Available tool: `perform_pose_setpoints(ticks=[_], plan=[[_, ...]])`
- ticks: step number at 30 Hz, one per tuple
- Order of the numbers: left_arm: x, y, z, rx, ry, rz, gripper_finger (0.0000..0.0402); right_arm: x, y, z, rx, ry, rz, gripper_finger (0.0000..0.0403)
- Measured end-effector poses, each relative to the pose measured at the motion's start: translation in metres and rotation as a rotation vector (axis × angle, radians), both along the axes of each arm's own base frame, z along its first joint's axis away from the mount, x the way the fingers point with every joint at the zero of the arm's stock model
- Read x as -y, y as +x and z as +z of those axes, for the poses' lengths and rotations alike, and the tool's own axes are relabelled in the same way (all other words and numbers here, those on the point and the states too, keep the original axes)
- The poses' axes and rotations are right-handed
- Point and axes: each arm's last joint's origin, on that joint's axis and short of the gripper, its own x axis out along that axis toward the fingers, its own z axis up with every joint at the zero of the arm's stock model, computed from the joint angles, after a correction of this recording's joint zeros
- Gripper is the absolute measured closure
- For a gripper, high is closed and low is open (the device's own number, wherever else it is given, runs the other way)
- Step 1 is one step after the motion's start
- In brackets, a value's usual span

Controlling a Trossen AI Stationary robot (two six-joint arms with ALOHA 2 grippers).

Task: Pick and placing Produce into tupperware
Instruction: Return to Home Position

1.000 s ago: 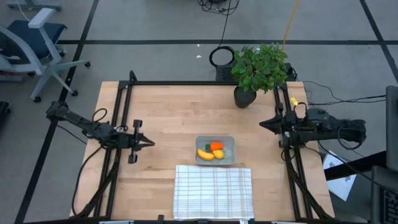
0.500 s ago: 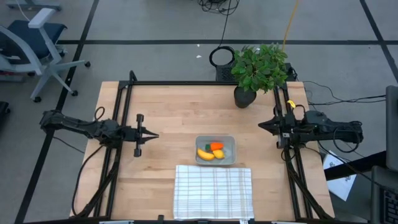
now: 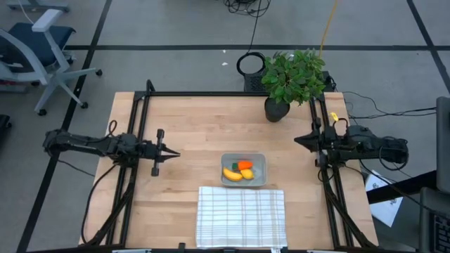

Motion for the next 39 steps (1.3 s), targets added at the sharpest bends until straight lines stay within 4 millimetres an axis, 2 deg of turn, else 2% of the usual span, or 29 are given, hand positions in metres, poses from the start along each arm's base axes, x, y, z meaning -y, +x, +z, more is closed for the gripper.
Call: perform_pose_setpoints(ticks=[6, 15, 25, 34, 39], plan=[[-0.002, -0.006, 0.001, 0.011, -0.017, -0.016, 0.0376, 0.001, 0.002, -0.004, 0.005, 0.002, -0.024, 0.0403], [-0.006, -0.009, -0.006, 0.087, 0.022, -0.023, 0.0376, 0.0, 0.016, -0.024, 0.075, -0.019, -0.023, 0.0403], [-0.015, -0.009, -0.009, 0.067, -0.007, -0.034, 0.0376, -0.003, 0.019, -0.037, 0.015, 0.029, 0.057, 0.0403], [-0.018, -0.01, -0.011, 0.039, -0.083, -0.052, 0.0376, -0.003, 0.02, -0.046, -0.06, 0.043, 0.054, 0.0403], [-0.019, -0.01, -0.011, 0.035, -0.1, -0.044, 0.0376, -0.002, 0.026, -0.063, -0.043, 0.063, 0.046, 0.0403]])
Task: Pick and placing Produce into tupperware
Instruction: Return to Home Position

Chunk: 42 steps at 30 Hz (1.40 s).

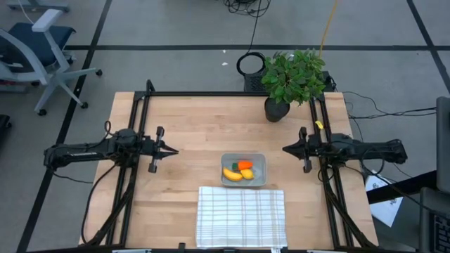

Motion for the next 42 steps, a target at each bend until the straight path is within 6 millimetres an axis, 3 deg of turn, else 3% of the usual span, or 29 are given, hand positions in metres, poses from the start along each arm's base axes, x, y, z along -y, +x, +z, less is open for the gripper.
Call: perform_pose_setpoints(ticks=[42], plan=[[0.0, 0.0, -0.0002, -0.008, -0.045, 0.006, 0.0376, -0.0011, 0.0034, -0.0041, 0.061, -0.068, 0.072, 0.0403]])
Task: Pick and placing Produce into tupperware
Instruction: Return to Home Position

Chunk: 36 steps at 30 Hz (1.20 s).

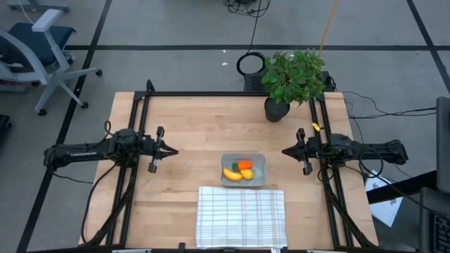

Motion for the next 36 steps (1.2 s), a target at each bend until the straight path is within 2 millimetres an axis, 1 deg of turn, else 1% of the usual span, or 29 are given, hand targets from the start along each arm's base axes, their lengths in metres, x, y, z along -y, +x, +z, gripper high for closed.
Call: perform_pose_setpoints(ticks=[12, 16, 36], plan=[[0.0, 0.0, 0.0002, 0.002, 0.001, 0.001, 0.0376, 0.0, 0.0, 0.0006, 0.006, 0.01, -0.001, 0.0403], [0.0, 0.0, 0.0002, 0.002, 0.001, 0.001, 0.0376, 0.0, 0.0, 0.0006, 0.005, 0.041, -0.001, 0.0403], [0.0, 0.0, 0.0002, 0.002, 0.002, 0.001, 0.0376, 0.0001, 0.0, 0.0006, 0.005, 0.043, -0.002, 0.0403]])
